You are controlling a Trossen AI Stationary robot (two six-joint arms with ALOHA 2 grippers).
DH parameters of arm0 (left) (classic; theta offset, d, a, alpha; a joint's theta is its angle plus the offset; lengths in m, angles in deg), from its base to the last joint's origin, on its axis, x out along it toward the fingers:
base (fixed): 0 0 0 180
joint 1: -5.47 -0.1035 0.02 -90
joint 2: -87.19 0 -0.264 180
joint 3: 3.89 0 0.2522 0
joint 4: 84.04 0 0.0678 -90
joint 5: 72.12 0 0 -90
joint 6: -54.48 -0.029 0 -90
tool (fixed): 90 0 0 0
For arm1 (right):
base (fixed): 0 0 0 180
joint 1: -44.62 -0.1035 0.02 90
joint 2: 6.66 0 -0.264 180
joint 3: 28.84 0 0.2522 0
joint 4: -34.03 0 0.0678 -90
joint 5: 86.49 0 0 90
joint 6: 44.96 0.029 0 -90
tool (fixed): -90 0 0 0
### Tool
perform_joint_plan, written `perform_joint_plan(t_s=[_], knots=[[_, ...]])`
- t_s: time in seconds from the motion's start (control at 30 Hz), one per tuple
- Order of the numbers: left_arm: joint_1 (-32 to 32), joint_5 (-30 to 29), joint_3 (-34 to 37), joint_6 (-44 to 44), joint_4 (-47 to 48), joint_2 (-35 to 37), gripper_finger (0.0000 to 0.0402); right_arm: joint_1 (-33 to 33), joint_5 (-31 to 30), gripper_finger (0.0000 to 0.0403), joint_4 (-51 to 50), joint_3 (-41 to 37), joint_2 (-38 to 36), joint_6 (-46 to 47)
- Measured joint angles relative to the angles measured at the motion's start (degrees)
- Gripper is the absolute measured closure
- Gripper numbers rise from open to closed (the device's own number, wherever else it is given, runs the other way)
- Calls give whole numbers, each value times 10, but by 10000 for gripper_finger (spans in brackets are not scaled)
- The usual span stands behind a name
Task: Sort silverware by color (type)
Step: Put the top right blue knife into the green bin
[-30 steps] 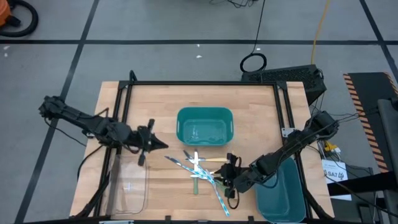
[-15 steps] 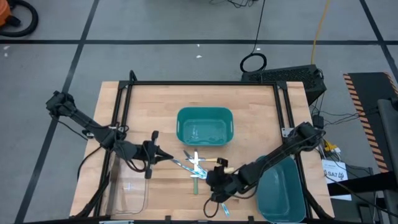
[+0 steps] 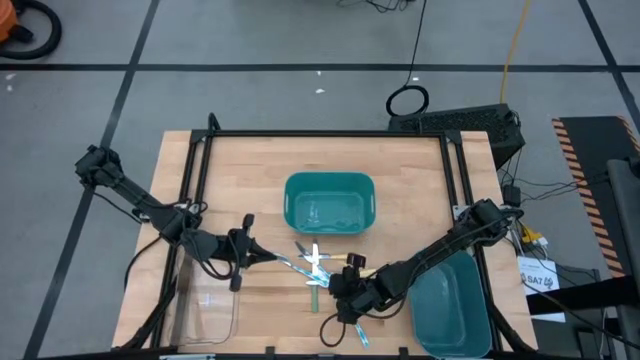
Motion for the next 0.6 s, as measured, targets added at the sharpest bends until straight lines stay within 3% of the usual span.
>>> perform_joint_plan(t_s=[0.6], knots=[[-1, 0, 0, -15, 0, 0, 398, 5, -9, 238, -8, -1, 18, 16]])
